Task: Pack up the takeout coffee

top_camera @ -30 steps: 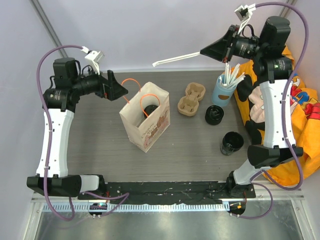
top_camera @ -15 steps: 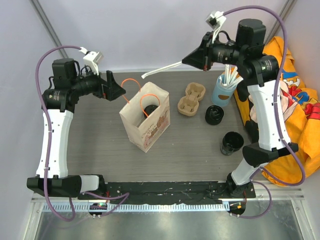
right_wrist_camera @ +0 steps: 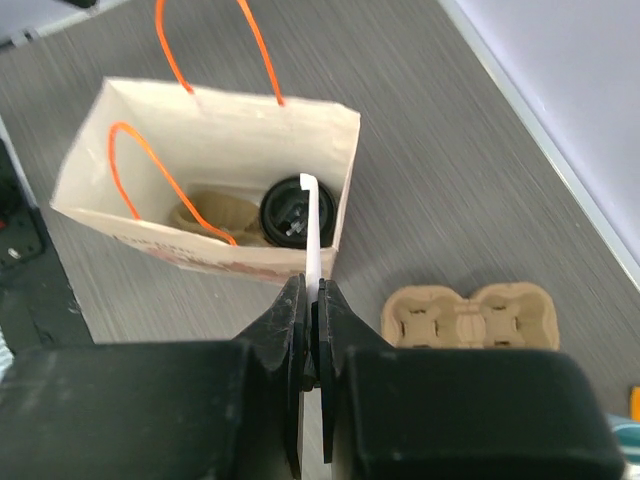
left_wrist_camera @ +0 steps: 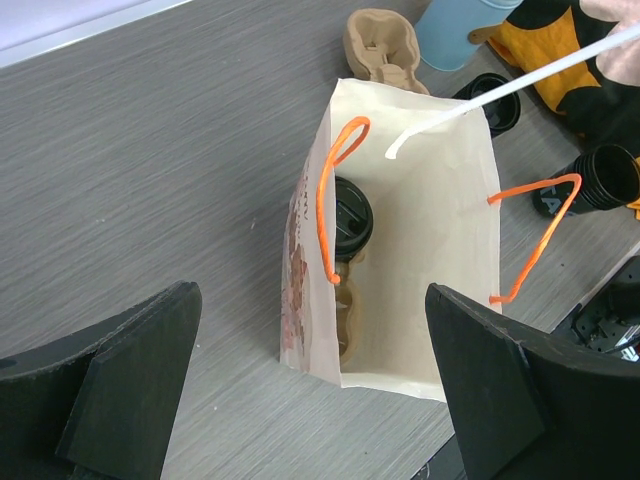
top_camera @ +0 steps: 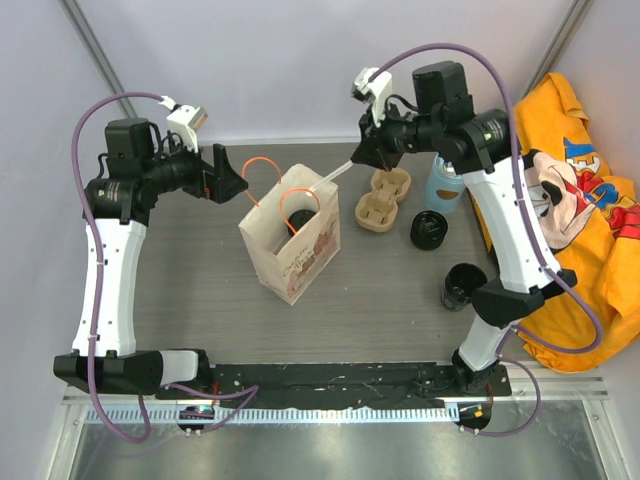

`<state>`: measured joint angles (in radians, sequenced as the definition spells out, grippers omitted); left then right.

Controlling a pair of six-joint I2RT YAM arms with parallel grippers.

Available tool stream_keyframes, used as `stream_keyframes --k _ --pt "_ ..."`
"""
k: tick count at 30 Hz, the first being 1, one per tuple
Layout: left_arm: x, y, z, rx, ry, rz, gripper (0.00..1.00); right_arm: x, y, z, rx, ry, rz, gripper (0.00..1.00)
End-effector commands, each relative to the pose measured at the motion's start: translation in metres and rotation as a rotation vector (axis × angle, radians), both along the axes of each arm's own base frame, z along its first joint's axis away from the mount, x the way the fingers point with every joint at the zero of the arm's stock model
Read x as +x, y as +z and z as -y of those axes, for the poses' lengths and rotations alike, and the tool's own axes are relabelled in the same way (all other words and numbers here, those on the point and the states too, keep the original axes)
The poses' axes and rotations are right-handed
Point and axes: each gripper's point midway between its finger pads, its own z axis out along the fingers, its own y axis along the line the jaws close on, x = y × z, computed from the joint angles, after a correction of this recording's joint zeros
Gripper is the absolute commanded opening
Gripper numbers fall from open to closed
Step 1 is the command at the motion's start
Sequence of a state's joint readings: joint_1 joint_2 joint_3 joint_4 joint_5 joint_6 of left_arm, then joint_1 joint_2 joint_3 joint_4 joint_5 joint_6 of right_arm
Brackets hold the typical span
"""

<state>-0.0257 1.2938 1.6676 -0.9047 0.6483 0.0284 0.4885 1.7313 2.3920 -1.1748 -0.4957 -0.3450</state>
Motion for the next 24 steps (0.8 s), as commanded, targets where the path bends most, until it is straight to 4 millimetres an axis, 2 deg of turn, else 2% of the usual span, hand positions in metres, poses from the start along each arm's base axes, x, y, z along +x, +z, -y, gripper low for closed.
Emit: stream_keyframes --k 1,19,24 --pt "-0.002 0.013 -0.004 0.014 0.011 0.048 1.00 0.003 -0.014 -0.001 -0.127 -0.005 0.055 0.07" --pt "-0.002 0.002 -0.003 0.001 0.007 0.023 1.00 0.012 -0.077 -0.040 -0.327 0.037 0.022 0.07" --pt "-0.004 0.000 -0.003 -0.004 0.001 0.018 1.00 0.020 -0.088 -0.044 -0.357 0.027 0.020 0.07"
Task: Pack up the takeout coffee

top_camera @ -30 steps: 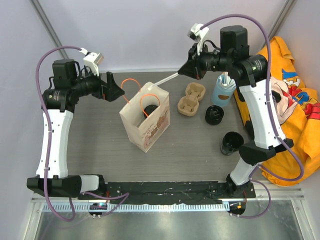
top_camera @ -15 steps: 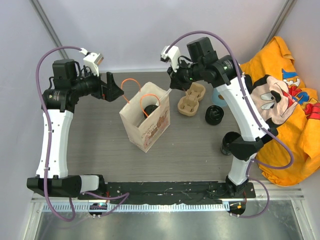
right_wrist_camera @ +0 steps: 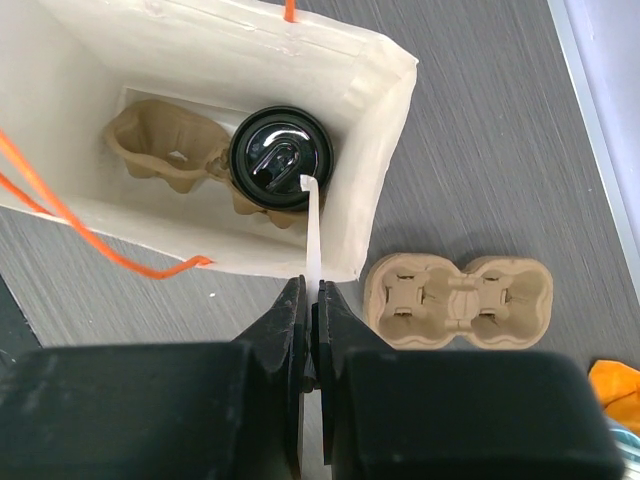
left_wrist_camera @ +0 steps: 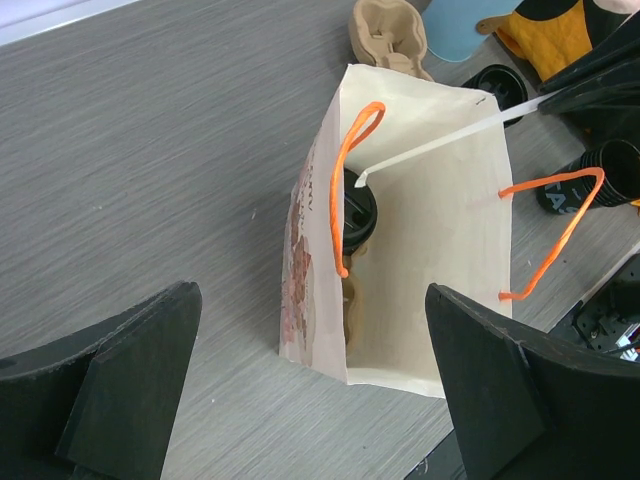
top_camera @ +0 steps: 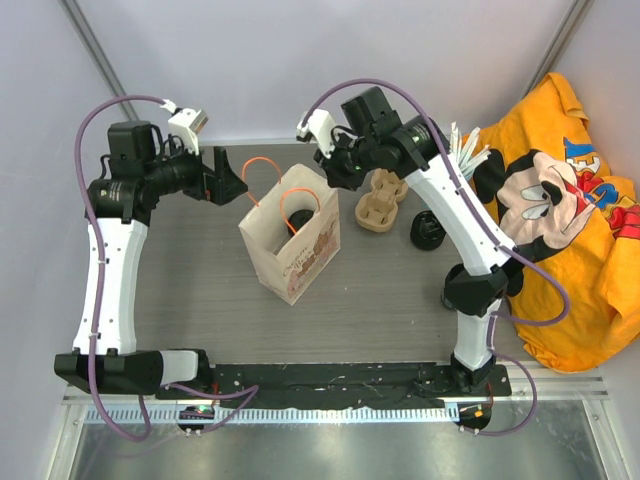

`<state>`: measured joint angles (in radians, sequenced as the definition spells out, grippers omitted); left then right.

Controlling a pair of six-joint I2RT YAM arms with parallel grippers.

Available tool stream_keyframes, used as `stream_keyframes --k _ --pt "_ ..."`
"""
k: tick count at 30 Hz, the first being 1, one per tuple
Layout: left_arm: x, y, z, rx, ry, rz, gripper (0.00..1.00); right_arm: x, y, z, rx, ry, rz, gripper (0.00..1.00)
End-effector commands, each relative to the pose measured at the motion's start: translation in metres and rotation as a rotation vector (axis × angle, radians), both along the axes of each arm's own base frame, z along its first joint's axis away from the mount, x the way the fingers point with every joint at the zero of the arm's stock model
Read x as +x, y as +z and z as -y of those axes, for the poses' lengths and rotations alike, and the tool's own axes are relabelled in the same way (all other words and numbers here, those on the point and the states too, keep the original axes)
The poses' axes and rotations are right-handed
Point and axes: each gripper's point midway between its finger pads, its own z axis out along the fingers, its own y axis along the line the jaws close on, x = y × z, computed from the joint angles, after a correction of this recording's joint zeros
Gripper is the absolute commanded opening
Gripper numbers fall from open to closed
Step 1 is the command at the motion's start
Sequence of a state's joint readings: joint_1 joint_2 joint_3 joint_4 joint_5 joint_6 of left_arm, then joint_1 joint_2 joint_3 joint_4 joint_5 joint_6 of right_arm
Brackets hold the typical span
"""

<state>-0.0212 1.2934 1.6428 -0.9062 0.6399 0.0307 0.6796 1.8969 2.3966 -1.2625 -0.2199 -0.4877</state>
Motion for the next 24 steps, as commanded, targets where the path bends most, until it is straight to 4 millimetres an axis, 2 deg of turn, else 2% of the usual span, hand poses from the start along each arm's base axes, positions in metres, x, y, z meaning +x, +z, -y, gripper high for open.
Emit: stream_keyframes --k 1,13,24 --pt "-0.005 0.010 -0.001 -0.010 -0.007 0.042 1.00 0.010 -0.002 -0.002 -0.025 -0.016 0.037 0.07" --pt "-0.008 0.008 0.001 -0.023 -0.019 0.035 1.00 0.023 -0.024 -0.005 -0.081 -0.033 0.023 0.08" --pt "-0.012 0.009 0.002 -0.027 -0.028 0.036 1.00 0.029 -0.031 -0.008 -0.094 -0.035 0.022 0.13"
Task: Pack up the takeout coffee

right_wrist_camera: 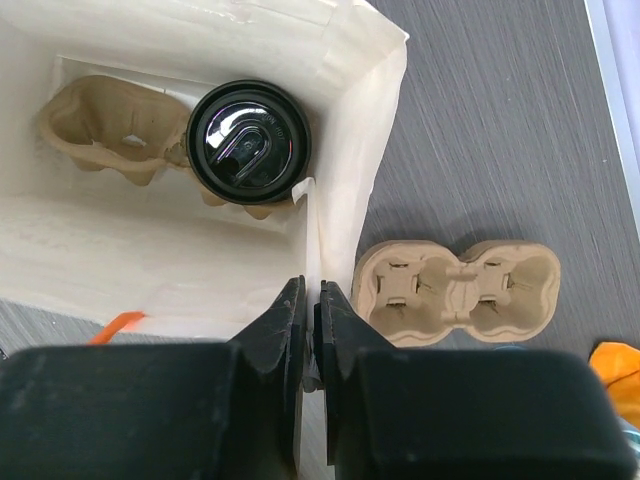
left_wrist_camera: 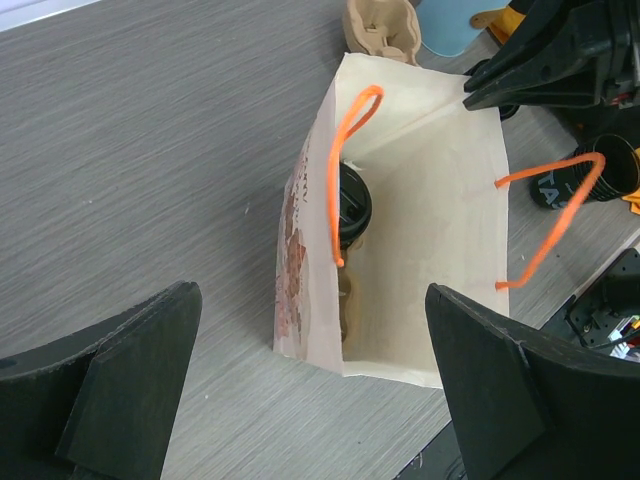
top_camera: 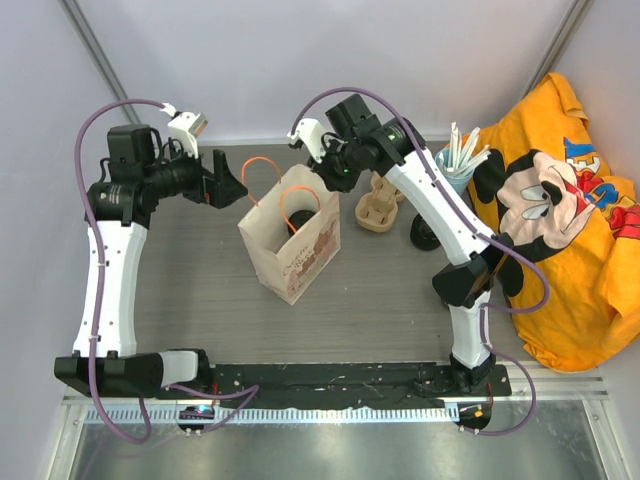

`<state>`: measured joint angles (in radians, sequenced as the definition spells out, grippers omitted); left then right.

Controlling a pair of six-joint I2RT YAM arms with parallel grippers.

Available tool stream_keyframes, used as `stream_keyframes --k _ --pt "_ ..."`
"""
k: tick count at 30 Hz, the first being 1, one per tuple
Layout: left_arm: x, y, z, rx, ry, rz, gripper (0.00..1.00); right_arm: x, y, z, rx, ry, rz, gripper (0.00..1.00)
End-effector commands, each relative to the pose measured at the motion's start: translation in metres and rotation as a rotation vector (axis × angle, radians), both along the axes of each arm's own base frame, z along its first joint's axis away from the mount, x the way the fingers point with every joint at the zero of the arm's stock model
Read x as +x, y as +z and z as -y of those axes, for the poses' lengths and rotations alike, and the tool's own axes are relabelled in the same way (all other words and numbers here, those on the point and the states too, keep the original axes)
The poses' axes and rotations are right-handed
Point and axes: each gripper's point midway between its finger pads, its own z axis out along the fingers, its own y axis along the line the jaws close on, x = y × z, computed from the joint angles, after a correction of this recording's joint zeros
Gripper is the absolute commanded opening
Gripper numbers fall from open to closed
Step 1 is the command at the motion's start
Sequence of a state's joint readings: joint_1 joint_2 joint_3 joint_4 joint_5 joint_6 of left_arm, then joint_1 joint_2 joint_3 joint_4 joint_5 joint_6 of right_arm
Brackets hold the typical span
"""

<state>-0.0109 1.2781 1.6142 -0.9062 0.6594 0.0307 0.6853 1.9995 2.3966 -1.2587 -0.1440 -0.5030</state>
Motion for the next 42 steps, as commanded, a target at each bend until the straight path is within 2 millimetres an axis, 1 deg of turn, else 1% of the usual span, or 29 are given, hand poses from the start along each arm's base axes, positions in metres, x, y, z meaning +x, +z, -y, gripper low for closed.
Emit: stream_keyframes --k 1,3,6,11,16,21,22,26,30,36,41,42 --pt "-0.008 0.015 0.003 -0.019 -0.022 0.050 1.00 0.006 0.014 -0.003 0.016 0.002 0.058 0.13" --pt "-0.008 0.014 0.003 -0.020 -0.023 0.049 1.00 0.006 0.013 -0.003 0.015 0.001 0.055 0.13" --pt "-0.007 0.014 0.003 -0.023 -0.025 0.045 1.00 0.006 0.016 -0.004 0.024 0.002 0.061 0.13" --pt "-0.007 0.013 0.004 -0.026 -0.027 0.043 1.00 0.005 0.029 -0.004 0.049 0.006 0.086 0.13" --pt "-0.007 0.014 0.005 -0.032 -0.030 0.043 1.00 0.000 0.049 -0.001 0.081 0.010 0.128 0.10" --pt "-0.007 0.013 0.006 -0.039 -0.033 0.039 1.00 -0.009 0.078 0.002 0.141 0.024 0.172 0.08" --pt "-0.004 0.013 -0.001 -0.039 -0.011 0.040 1.00 -0.013 0.086 0.002 0.160 0.033 0.182 0.08" --pt "-0.003 0.015 -0.002 -0.047 -0.007 0.043 1.00 -0.025 0.097 -0.002 0.211 0.070 0.172 0.08" --pt "-0.004 0.016 -0.002 -0.048 -0.006 0.044 1.00 -0.035 0.093 -0.011 0.239 0.118 0.117 0.07" --pt "-0.005 0.015 -0.002 -0.050 -0.009 0.043 1.00 -0.049 0.078 -0.026 0.264 0.193 0.017 0.07" --pt "-0.004 0.016 -0.003 -0.051 -0.007 0.047 1.00 -0.051 0.068 -0.034 0.273 0.223 -0.034 0.07" --pt "-0.004 0.015 -0.003 -0.051 -0.007 0.047 1.00 -0.055 0.065 -0.039 0.283 0.241 -0.056 0.07"
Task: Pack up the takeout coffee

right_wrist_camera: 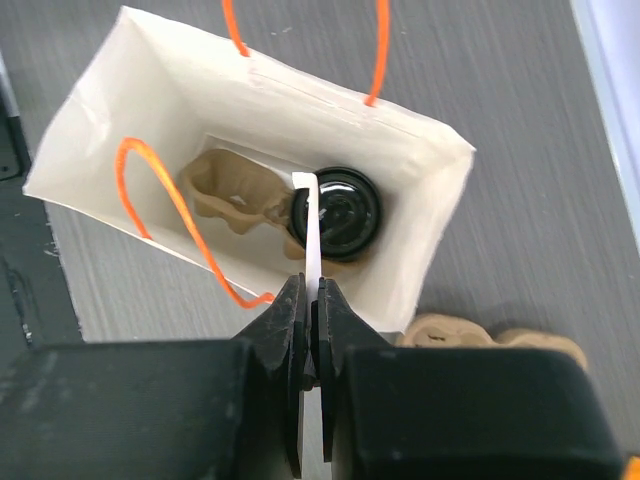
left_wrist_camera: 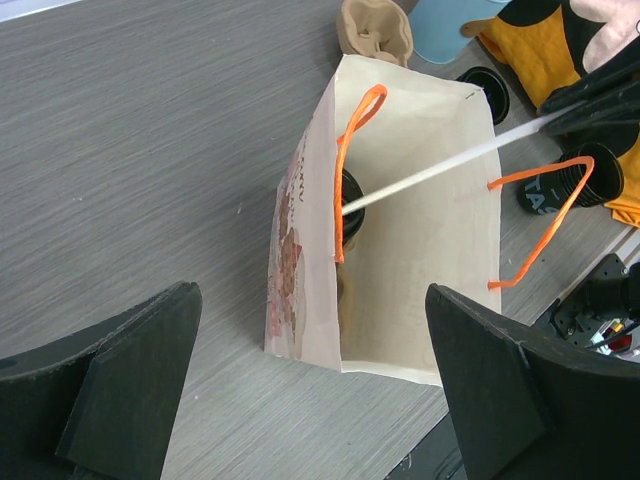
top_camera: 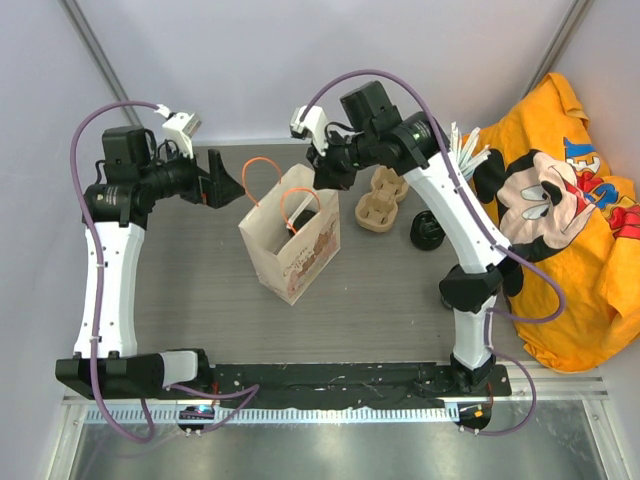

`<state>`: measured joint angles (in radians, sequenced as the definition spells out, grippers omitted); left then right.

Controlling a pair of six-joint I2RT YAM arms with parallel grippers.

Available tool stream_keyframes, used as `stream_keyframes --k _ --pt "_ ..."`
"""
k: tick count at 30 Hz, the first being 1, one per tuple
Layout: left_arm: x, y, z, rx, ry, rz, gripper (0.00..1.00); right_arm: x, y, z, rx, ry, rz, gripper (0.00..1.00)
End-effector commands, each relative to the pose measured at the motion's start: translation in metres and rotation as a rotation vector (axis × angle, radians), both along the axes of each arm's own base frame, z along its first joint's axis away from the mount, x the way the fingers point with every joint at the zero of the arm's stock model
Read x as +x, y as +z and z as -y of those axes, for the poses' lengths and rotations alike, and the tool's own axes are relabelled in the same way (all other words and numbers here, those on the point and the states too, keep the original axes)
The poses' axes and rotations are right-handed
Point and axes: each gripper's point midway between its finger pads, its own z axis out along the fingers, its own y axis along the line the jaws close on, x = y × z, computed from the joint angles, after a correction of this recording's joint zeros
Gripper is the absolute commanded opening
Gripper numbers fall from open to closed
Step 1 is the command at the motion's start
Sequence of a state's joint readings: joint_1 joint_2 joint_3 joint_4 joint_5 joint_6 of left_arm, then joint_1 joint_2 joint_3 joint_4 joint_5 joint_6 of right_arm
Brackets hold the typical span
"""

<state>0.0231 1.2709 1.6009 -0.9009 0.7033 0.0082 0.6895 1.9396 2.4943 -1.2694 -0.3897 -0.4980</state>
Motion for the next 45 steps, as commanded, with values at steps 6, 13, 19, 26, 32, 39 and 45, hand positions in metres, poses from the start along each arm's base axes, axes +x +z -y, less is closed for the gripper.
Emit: stream_keyframes --k 6,13,19,26,32,39,45 --pt "-0.003 0.015 0.001 -0.015 -0.015 0.065 1.00 -0.020 -0.010 -0.030 0.075 0.138 -0.128 0.07" --pt "-0.003 0.014 0.000 -0.017 -0.012 0.062 1.00 -0.022 -0.025 -0.045 0.089 0.188 -0.194 0.08" --pt "-0.003 0.013 0.000 -0.037 -0.001 0.046 1.00 -0.020 -0.042 -0.050 0.070 0.201 -0.228 0.11" --pt "-0.002 0.012 0.001 -0.046 -0.003 0.037 1.00 -0.020 -0.058 -0.059 0.013 0.179 -0.216 0.11" --pt "-0.002 0.011 0.000 -0.048 -0.001 0.036 1.00 -0.023 -0.076 -0.068 -0.090 0.172 -0.154 0.11" --pt "-0.002 0.011 0.000 -0.050 0.000 0.034 1.00 -0.026 -0.085 -0.073 -0.171 0.182 -0.077 0.11" --pt "-0.002 0.011 0.000 -0.054 0.000 0.035 1.00 -0.025 -0.086 -0.073 -0.216 0.176 -0.021 0.16"
